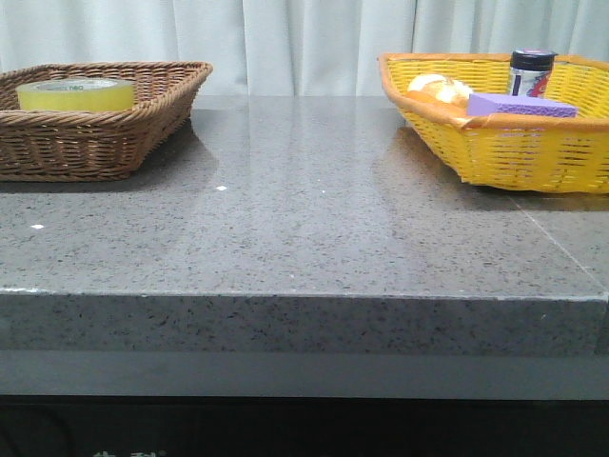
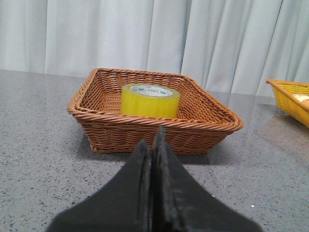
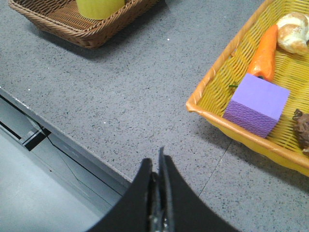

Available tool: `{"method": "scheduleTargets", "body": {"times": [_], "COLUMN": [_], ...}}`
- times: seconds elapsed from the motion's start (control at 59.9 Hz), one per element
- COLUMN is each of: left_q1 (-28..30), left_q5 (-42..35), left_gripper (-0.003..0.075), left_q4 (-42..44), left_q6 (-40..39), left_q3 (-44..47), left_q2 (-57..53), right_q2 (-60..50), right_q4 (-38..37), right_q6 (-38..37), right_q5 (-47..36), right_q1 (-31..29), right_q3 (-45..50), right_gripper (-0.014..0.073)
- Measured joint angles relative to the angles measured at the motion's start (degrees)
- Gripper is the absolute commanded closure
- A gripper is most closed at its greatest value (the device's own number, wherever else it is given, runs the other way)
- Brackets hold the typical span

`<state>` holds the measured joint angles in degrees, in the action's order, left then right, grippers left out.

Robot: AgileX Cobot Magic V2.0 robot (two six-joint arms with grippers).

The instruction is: Transfer tape with both arms

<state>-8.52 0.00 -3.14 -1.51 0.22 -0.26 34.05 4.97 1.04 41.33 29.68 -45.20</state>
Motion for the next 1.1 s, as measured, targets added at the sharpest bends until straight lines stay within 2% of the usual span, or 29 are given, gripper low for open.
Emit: {"method": "scheduleTargets", "body": {"times": [0.885,0.985,1.102], "left_q1": [0.0,0.0,0.0], "left_q5": [0.0,0.0,0.0], "left_gripper": [0.0741,0.0741,0.0741], "left_q4": [0.0,0.0,0.0], "left_q6": [0.05,0.05,0.05], "left_q3": [0.0,0.0,0.0], "left_q2": [0.0,0.0,0.0], "right_q2": [-0.56,-2.98,-8.8], "right_q4": [0.0,0.0,0.0], "right_q6": [0.0,0.0,0.0], "right_q5": [-0.59,-4.15,-12.23], "right_q1": [-0.12,-2.7,-8.95], "right_q3": [0.77,3.87,11.17], "right_gripper": [0.0661,0.0661,0.0661]}}
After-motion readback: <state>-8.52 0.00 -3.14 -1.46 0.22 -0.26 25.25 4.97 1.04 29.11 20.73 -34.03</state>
